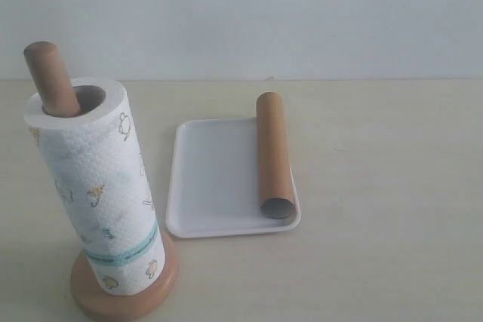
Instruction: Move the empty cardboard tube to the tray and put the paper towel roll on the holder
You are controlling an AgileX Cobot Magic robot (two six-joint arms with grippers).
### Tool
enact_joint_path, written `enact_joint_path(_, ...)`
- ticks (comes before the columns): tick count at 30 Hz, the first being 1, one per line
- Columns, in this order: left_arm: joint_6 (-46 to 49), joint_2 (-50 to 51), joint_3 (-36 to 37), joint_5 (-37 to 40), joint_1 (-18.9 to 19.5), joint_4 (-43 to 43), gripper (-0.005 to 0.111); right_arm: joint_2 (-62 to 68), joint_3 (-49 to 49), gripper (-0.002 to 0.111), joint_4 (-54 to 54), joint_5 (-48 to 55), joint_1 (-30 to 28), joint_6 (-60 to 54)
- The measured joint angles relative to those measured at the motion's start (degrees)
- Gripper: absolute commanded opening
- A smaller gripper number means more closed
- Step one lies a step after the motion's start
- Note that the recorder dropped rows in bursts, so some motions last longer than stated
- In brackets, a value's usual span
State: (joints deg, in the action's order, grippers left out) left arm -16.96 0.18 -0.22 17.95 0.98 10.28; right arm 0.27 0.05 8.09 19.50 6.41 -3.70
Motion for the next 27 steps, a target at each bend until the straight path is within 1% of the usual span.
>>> enact_joint_path(4,0.0,0.0,0.0,0.0,0.0,0.0,0.004,0.0,0.0,0.005,-0.37,1.16,-0.84,-2.09)
enact_joint_path(11,0.0,0.0,0.0,0.0,0.0,0.0,0.004,0.0,0.0,0.005,-0.37,1.64,-6.97,-0.59)
enact_joint_path(27,0.0,0.0,0.0,0.0,0.0,0.0,0.004,0.0,0.0,0.005,-0.61,1.78,-7.45,-0.19)
